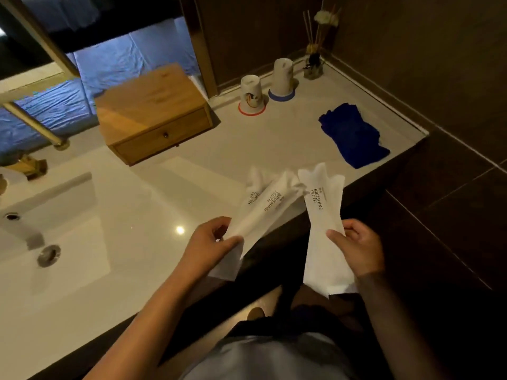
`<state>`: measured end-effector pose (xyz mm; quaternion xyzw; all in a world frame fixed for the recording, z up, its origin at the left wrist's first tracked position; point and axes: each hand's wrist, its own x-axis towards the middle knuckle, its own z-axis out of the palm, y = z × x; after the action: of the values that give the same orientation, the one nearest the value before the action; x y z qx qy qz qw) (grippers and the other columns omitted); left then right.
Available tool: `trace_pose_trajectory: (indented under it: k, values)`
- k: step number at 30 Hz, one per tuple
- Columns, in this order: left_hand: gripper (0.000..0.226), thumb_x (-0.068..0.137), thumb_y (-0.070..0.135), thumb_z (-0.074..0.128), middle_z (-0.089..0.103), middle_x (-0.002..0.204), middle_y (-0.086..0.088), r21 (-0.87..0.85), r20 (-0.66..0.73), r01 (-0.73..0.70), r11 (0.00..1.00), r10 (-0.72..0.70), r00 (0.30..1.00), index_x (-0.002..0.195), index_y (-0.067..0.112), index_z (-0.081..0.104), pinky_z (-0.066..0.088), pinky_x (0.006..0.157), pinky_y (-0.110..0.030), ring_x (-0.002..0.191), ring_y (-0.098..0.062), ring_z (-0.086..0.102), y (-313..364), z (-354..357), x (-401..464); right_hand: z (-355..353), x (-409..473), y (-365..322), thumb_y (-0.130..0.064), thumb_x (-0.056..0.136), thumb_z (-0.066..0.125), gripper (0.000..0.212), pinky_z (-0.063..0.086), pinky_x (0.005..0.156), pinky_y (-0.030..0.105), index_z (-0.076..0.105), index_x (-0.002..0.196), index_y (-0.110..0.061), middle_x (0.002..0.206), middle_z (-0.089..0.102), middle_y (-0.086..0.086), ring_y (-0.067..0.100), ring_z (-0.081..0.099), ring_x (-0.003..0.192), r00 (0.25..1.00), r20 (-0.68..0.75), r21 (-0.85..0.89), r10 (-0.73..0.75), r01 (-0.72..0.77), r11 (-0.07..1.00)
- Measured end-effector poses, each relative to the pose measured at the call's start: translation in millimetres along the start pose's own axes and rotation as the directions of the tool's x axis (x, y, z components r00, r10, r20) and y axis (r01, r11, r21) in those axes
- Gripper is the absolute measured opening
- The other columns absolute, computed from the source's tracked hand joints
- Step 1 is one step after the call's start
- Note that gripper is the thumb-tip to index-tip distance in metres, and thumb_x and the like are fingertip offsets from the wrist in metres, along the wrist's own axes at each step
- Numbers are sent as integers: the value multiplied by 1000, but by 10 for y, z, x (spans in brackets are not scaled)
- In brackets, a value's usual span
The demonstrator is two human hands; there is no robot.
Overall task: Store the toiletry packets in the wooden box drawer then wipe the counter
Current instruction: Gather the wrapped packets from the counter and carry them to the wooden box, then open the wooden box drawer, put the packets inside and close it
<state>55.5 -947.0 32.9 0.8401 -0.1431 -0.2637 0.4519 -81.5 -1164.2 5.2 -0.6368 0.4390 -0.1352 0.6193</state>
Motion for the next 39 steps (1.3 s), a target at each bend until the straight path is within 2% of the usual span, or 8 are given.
trace_pose_trajectory:
  k: [12, 17, 20, 23, 28, 31, 34, 39]
  values:
    - [15, 82, 23, 65, 57, 100, 4, 80, 127, 100, 992, -110, 986, 85, 33, 55, 41, 84, -31, 99, -18, 54, 954, 64, 2229, 601, 1481, -906, -19, 82, 67, 15, 51, 89, 46, 62, 75, -30, 100, 66, 3, 26, 60, 99, 960, 60, 300, 274, -279, 912]
    - [36, 82, 25, 67, 50, 112, 4, 147, 185, 172, 974, -197, 963, 116, 21, 56, 37, 96, -32, 106, -18, 47, 1011, 189, 2992, 870, 2025, -1145, -7, 83, 65, 17, 52, 85, 40, 63, 100, -9, 101, 63, 10, 26, 59, 93, 944, 41, 377, 327, -317, 870]
    - [46, 83, 26, 66, 52, 119, 2, 228, 206, 180, 957, -229, 952, 126, 17, 51, 36, 98, -30, 104, -14, 45, 979, 301, 3263, 975, 2227, -1173, -2, 84, 62, 17, 53, 66, 26, 64, 101, -3, 90, 63, 10, 23, 60, 81, 960, 55, 305, 274, -278, 911]
    - [45, 84, 25, 63, 57, 127, -2, 386, 191, 86, 919, -170, 967, 128, 15, 53, 35, 91, -26, 103, -14, 47, 934, 340, 3357, 942, 2343, -1092, -3, 86, 59, 21, 46, 46, 11, 60, 66, -10, 64, 58, 6, 16, 52, 57, 986, 77, 77, 145, -151, 986]
    - [36, 87, 22, 57, 61, 117, -5, 490, 164, -78, 868, -4, 986, 122, 13, 58, 41, 89, -27, 111, -25, 56, 926, 354, 3237, 832, 2457, -890, -12, 84, 61, 19, 57, 75, 51, 63, 76, 5, 76, 69, 23, 40, 66, 72, 980, 179, -266, 83, -34, 963]
    - [65, 84, 44, 58, 41, 144, -10, 565, 150, -179, 805, 113, 982, 139, 19, 38, 40, 106, -37, 130, -27, 40, 874, 324, 3023, 809, 2406, -797, -20, 78, 71, 37, 55, 82, 49, 61, 109, -3, 104, 64, 21, 37, 61, 96, 988, 124, -526, -97, 148, 838]
    - [91, 72, 73, 45, 6, 160, -7, 620, 260, -383, 685, 281, 924, 146, 39, 5, 18, 116, -48, 146, -28, 7, 732, 329, 2691, 785, 2315, -667, -31, 68, 76, 66, 49, 92, 53, 54, 127, -13, 127, 54, 21, 40, 50, 116, 846, 277, -718, -455, 497, 487]
    - [90, 72, 83, 27, -30, 153, 2, 747, 393, -446, 494, 213, 894, 138, 46, -23, -3, 115, -55, 142, -25, -27, 335, 562, 2471, 786, 2306, -531, -67, 81, 25, 73, 20, 111, 58, 17, 146, -34, 157, 16, 12, 34, 17, 143, 798, 539, -811, -269, 578, 90]
